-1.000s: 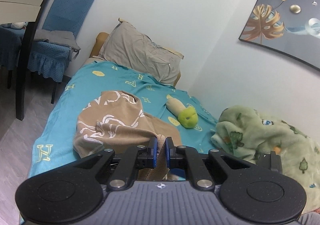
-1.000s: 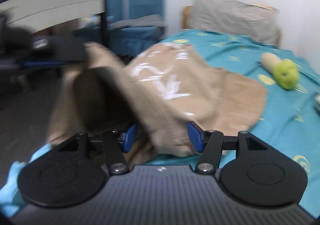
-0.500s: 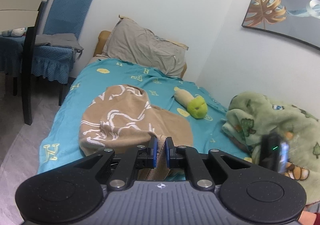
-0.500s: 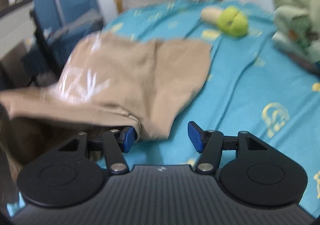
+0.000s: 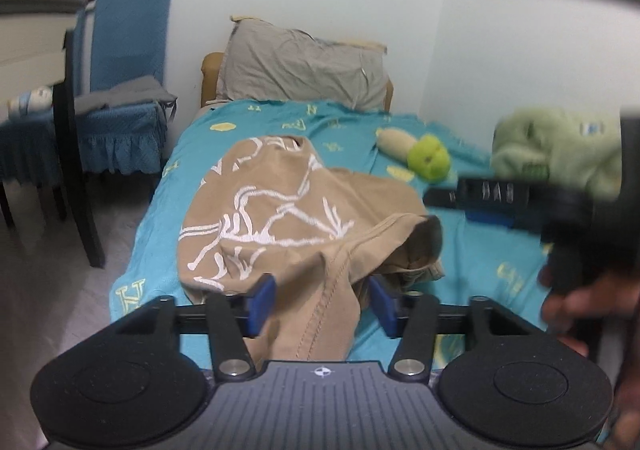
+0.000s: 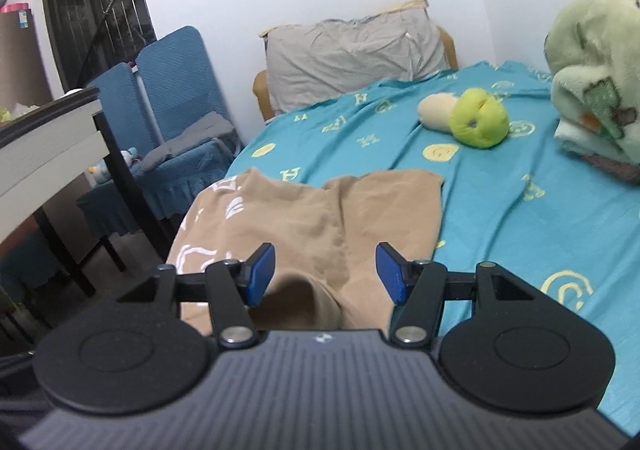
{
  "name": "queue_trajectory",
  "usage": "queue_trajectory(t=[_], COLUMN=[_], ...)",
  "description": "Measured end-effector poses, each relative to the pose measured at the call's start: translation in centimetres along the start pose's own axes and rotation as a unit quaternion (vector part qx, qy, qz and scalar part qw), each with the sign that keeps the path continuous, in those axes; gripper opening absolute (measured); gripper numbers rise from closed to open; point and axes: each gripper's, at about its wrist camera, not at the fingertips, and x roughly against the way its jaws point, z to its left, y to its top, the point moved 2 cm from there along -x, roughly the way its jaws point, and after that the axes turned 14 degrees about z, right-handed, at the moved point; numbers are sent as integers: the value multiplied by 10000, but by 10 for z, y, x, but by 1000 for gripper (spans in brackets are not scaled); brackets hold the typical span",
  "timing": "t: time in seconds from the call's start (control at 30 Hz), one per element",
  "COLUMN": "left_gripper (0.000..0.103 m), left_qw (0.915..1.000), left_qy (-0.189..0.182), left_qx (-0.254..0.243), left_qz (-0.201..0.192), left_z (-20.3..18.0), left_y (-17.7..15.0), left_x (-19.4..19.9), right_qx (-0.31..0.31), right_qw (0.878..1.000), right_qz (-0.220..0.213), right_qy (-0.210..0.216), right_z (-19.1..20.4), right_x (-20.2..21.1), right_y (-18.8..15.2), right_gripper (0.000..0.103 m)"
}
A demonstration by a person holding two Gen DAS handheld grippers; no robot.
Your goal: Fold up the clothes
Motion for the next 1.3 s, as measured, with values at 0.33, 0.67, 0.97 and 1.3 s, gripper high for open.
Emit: queue_trajectory(t=[0.33,0.67,0.97,1.3], left_gripper=[71,76,76,76], left_qw=[9800,9769,9745,9675], left_qy=[1637,1727,1343,1423], left_qx=[-993,1168,1659,1938], left_qz=[543,-465,-689,-785], left_z=[-30,27,45,56], left_y=[-20,1,9,6], left_x=[-33,29,42,44], right_qx=[-640,-643,1513,2238], right_qw=[9978,9969,9842,9715], right_qz=[121,347,353,305], right_qy=[127,284,847,-713], right_z=[-20,-23,54,78], right_x=[-1,-1,15,-25], right_y=[4,1,-28,-53], right_gripper=[59,60,84,84])
